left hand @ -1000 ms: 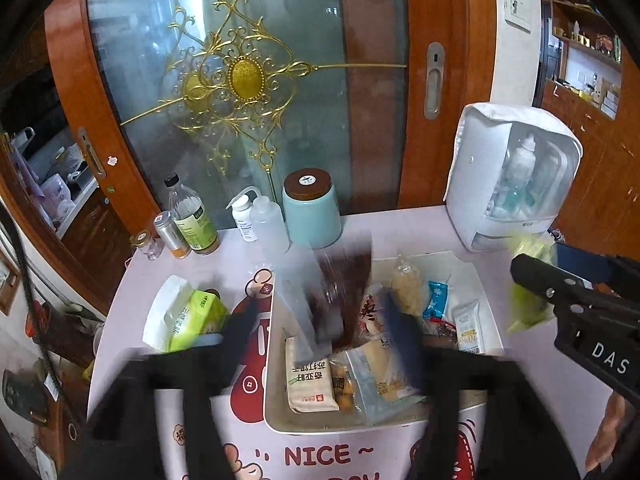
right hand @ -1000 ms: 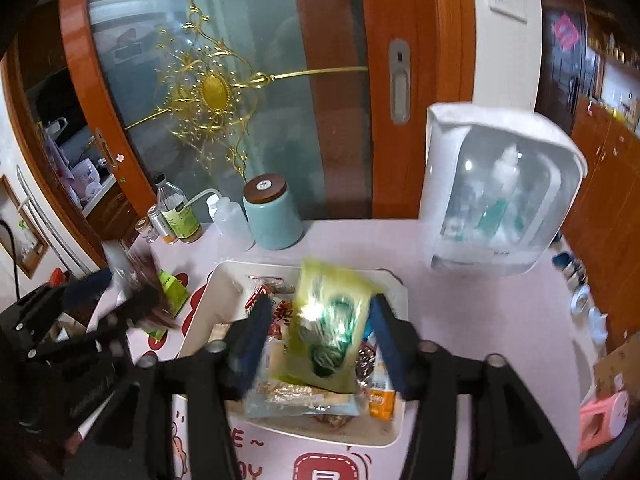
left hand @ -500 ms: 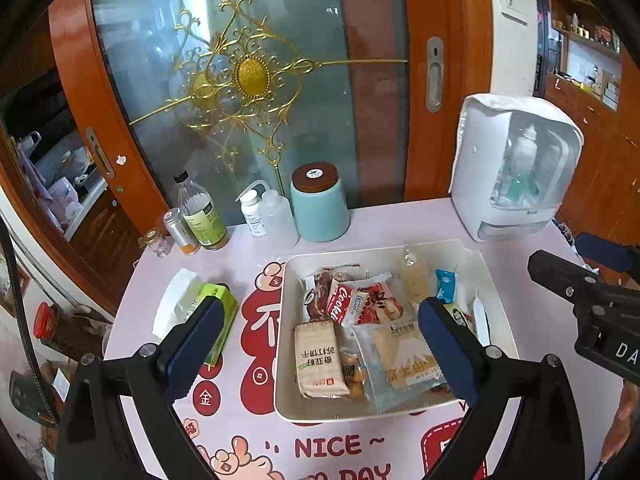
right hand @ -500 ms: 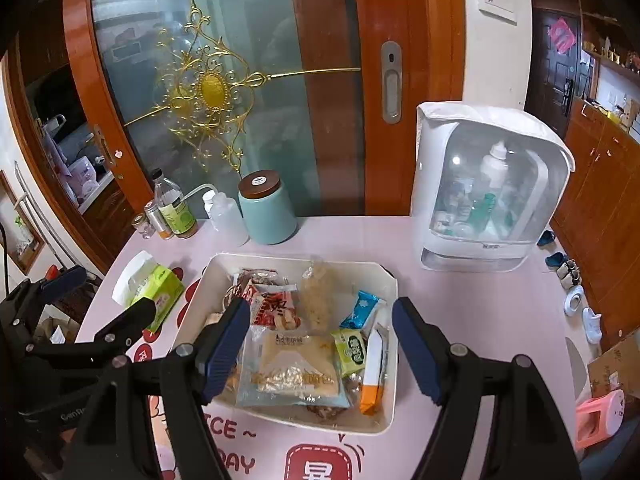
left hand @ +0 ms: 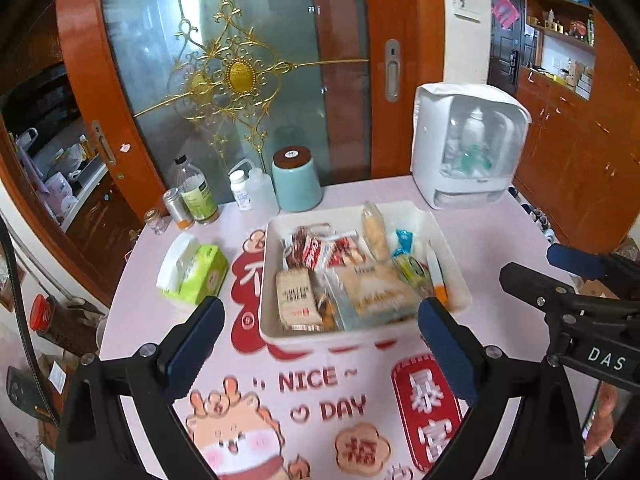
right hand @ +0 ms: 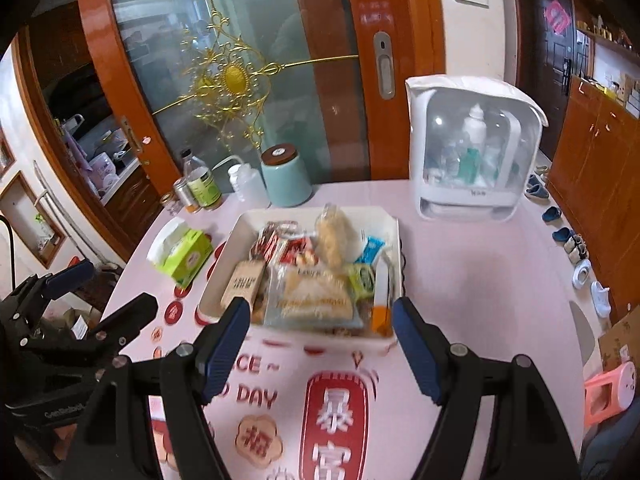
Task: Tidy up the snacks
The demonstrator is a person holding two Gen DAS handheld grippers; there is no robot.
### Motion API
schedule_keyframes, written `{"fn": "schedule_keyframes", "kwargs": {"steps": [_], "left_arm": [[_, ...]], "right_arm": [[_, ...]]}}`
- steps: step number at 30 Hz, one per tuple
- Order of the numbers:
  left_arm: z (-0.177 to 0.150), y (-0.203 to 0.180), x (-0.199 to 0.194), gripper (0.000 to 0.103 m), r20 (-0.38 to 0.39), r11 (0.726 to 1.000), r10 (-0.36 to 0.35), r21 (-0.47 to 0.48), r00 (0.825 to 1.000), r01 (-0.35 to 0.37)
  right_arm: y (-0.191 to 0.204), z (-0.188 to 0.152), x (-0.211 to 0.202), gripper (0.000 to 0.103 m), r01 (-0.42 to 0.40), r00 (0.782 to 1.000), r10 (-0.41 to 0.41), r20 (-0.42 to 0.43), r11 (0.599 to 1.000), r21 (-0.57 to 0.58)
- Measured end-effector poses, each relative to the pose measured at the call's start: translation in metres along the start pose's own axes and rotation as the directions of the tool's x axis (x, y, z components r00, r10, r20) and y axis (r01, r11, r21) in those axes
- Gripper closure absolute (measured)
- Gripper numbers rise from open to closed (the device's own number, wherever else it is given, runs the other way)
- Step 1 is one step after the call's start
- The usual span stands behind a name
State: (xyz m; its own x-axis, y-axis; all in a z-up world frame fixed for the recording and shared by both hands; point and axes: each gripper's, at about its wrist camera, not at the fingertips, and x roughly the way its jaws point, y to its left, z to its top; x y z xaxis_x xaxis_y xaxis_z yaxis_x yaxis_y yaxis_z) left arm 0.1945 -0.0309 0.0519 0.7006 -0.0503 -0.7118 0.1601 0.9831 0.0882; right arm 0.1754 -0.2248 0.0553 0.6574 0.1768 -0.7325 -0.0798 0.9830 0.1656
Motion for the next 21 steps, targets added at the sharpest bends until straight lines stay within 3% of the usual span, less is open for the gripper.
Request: {"fn": "schedule_keyframes", "kwargs": {"steps": [8, 14, 21], "left_arm": [[-0.064, -0.004, -0.059, 0.005, -0.018, 0.998, 0.001, -0.070, 1.000, -0.003], [-0.111, -0.005, -0.086, 0.005, -0.067, 0.994, 0.011, -0.106, 0.998, -0.018], [-0.144, 0.002, -0.105, 0.005, -0.115, 0.987, -0.008, -0.158, 0.993, -0.011]], "right_arm": [[0.008, -0.061, -0.054, 0.029, -0.003, 1.000, 0.003, 0.007, 1.000, 0.006], [0.017, -0.101, -0.085, 0.028, -0.019, 1.000, 0.019, 0.001, 1.000, 0.020], [0.027, -0.131, -0.102, 0.028, -0.005, 1.000, 0.005, -0.021, 1.000, 0.020]]}}
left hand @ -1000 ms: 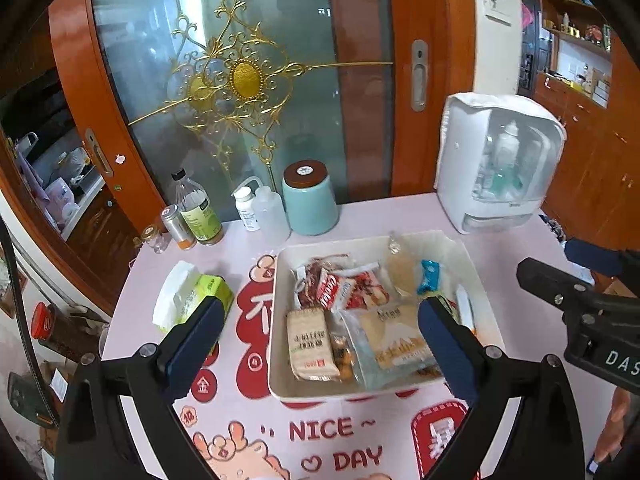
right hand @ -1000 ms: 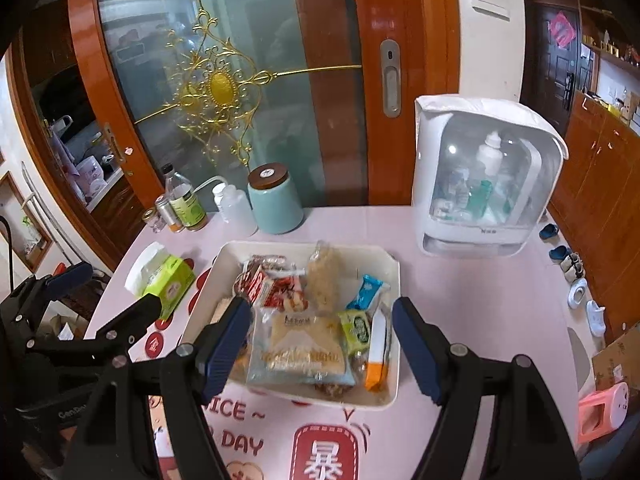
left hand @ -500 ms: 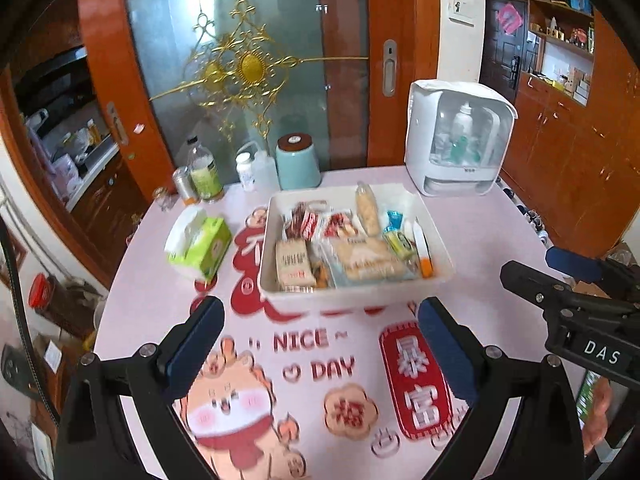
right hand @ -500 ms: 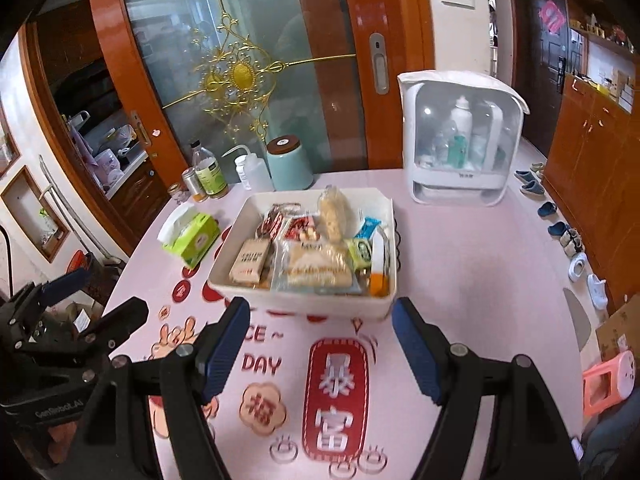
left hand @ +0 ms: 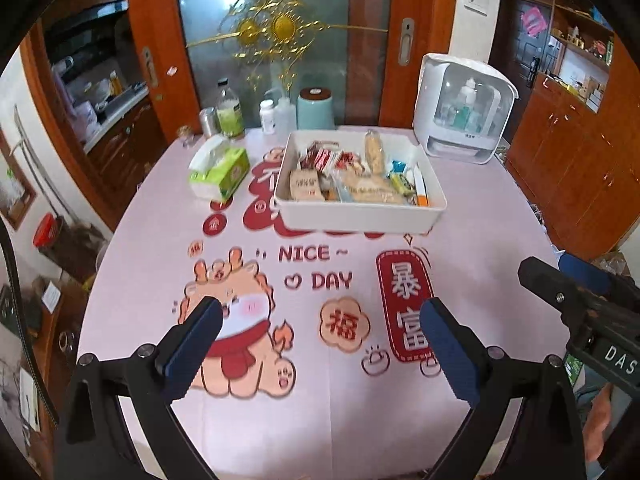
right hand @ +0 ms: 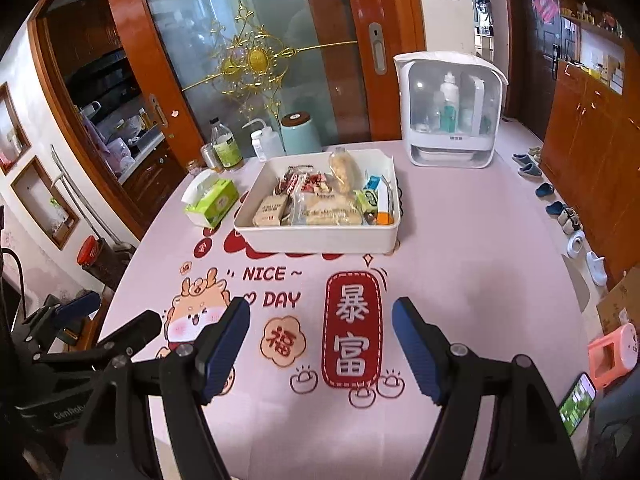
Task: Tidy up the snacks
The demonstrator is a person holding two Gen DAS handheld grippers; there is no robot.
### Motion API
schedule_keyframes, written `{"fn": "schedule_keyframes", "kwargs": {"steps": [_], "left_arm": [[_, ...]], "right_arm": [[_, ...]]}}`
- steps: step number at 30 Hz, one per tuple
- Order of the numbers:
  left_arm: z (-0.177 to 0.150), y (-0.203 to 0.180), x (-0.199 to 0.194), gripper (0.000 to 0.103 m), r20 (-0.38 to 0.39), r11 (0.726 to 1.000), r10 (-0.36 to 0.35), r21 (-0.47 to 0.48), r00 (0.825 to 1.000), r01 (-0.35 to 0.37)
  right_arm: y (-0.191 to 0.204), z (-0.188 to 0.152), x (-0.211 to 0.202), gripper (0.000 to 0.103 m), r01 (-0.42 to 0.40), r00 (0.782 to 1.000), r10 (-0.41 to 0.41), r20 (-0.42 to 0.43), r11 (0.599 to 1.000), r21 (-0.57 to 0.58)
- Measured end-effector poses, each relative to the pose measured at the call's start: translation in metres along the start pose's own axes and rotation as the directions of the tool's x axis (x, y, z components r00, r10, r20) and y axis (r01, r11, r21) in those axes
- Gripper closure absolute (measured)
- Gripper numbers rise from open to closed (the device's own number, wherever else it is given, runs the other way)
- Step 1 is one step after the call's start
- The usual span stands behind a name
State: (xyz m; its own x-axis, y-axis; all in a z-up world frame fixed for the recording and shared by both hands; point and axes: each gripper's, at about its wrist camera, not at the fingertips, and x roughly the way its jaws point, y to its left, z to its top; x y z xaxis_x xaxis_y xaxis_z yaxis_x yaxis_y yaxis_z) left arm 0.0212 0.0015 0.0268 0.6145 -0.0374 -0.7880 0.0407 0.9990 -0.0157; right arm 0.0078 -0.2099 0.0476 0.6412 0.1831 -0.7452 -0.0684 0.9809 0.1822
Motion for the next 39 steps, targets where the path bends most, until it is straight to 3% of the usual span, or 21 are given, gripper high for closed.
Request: {"fn": "schedule_keyframes", "kwargs": {"steps": [22, 39], "left_arm": [[-0.018, -0.003, -0.007, 0.004, -0.011, 1.000, 0.026, -0.002, 1.000, -0.026], [-0.019, -0.007, -0.007, 0.005, -0.005, 0.999, 0.029, 0.015, 1.000, -0.029]], "right_arm": [[0.010, -0.023, -0.015, 0.028, 0.086, 0.996, -0.085, 0.034, 0.996, -0.010], [0.013, -0.017, -0.014, 0.028, 0.075, 0.997, -0.074, 0.033, 0.997, -0.030]]}}
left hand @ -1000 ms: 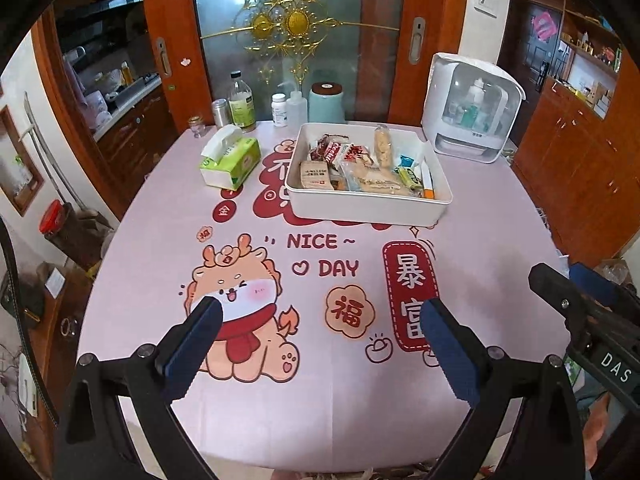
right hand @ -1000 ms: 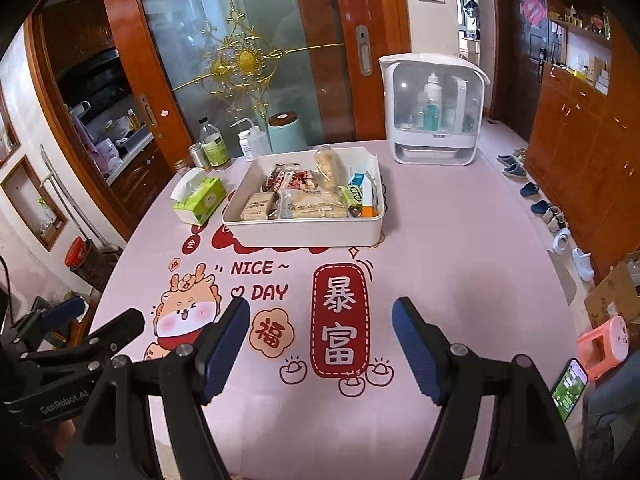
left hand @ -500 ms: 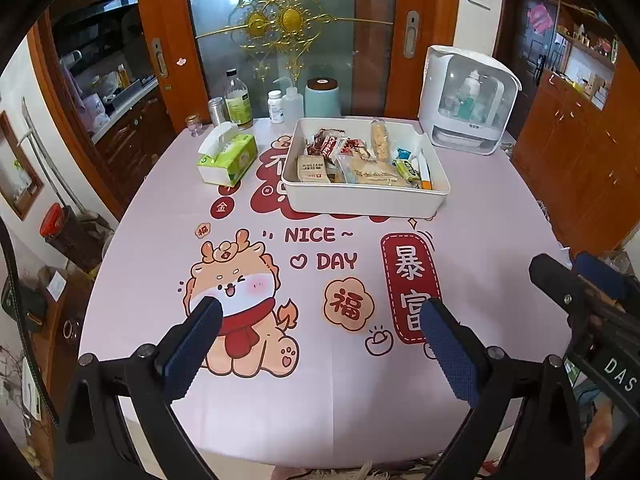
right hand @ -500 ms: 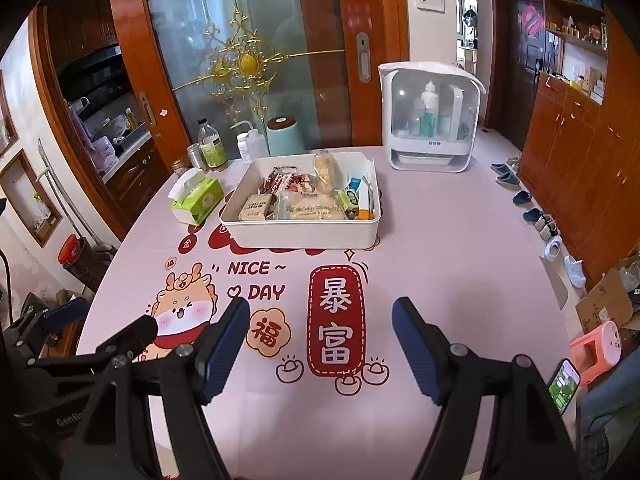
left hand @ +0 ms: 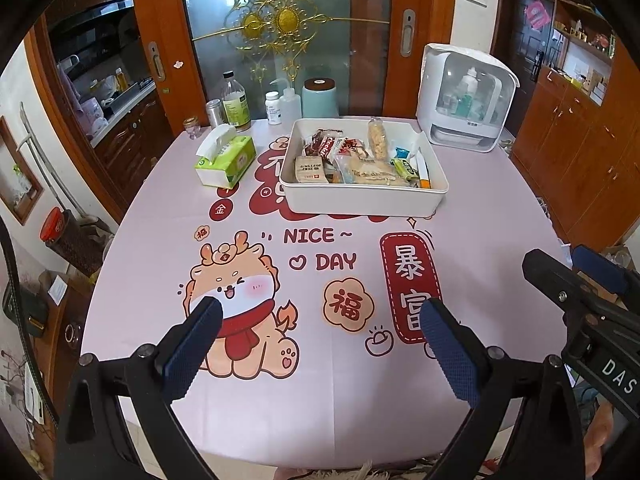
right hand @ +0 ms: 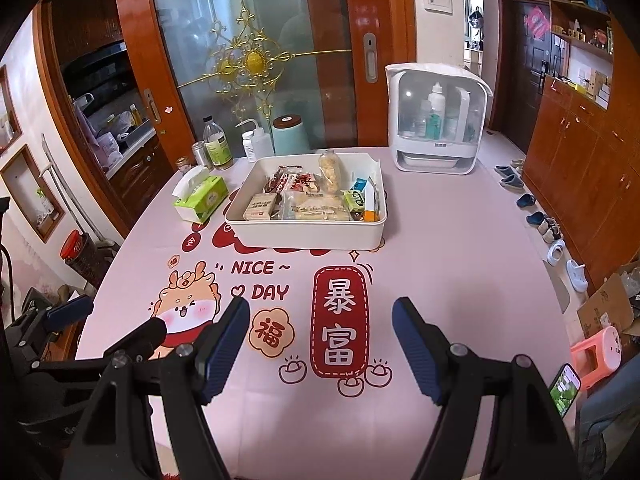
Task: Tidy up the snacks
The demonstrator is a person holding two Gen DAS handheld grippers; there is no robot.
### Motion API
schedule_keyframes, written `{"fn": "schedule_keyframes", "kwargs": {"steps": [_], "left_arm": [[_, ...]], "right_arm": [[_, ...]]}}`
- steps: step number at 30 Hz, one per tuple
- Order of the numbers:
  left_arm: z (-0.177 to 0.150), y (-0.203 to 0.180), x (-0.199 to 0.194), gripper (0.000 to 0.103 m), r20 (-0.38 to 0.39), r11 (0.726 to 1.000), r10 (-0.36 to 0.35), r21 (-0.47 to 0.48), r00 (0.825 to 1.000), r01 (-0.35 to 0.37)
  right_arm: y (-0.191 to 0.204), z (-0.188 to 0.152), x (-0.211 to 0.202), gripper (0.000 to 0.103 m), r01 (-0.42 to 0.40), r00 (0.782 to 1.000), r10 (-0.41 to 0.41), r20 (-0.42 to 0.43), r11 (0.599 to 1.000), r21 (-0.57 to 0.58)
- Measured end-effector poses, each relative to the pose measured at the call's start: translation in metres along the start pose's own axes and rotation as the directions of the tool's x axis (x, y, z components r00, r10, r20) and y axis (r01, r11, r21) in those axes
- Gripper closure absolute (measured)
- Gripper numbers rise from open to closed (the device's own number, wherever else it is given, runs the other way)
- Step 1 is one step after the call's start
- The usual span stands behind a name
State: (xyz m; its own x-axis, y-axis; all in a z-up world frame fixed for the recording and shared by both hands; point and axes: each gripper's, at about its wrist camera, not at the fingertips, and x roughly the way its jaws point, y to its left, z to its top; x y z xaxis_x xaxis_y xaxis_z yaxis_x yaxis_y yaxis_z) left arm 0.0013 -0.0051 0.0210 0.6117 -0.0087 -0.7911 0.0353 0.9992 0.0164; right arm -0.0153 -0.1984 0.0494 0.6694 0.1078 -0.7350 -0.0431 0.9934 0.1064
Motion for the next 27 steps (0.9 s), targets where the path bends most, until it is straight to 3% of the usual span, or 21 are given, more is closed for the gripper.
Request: {"fn": "schedule_keyframes", "kwargs": {"steps": [27], "left_arm": [[-0.0012, -0.0030, 0.0071, 0.005, -0.038, 1.000, -0.010, 0.016, 0.999, 0.011]], "right_arm": [[-0.0028, 0.0007, 0.0064, 0.028, -0.004, 1.000, 0.004, -0.004, 1.000, 0.006]]}}
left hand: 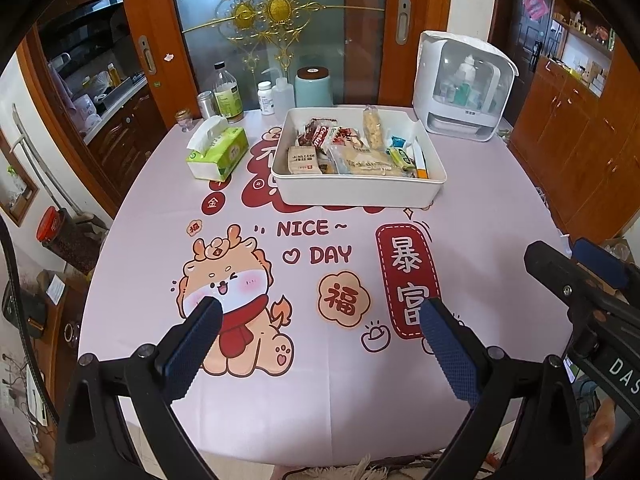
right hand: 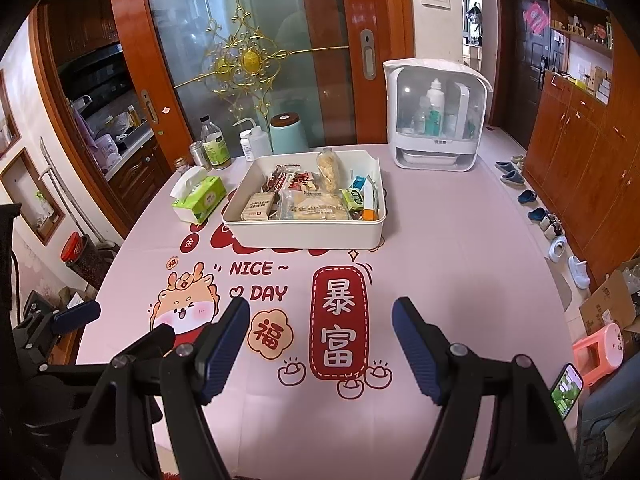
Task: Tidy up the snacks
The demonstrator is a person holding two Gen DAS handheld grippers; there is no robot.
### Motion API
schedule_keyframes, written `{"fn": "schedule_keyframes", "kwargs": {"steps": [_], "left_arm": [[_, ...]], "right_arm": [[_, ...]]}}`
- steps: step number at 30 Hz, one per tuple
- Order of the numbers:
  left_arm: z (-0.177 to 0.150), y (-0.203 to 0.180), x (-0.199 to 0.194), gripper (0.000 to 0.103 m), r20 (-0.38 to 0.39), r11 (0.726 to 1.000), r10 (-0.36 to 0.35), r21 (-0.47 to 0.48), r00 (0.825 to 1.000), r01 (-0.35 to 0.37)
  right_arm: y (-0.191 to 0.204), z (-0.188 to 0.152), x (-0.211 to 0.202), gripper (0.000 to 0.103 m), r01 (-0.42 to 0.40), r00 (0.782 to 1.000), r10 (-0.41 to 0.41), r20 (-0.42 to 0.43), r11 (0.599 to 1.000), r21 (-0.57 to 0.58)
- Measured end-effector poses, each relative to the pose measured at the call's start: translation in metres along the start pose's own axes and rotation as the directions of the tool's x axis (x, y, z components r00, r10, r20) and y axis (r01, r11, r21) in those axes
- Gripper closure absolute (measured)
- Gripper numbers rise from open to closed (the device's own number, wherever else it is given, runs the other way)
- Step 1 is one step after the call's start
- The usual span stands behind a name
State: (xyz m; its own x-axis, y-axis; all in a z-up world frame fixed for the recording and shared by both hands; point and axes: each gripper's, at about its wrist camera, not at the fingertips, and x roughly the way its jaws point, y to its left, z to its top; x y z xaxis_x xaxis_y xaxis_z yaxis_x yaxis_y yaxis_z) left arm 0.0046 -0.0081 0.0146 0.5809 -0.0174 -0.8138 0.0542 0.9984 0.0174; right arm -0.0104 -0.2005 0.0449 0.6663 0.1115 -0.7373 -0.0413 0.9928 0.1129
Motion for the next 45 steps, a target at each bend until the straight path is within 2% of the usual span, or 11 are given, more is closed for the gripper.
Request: {"fn": "schedule_keyframes", "kwargs": {"steps": [45], "left_arm": [[-0.005, 0.003, 0.009, 0.005, -0.041, 1.000, -0.011, 0.009, 0.999, 0.011]], "right_arm": [[0.005, -0.011, 0.004, 0.028, -0.008, 1.000, 0.008, -0.027, 1.000, 0.013]]}}
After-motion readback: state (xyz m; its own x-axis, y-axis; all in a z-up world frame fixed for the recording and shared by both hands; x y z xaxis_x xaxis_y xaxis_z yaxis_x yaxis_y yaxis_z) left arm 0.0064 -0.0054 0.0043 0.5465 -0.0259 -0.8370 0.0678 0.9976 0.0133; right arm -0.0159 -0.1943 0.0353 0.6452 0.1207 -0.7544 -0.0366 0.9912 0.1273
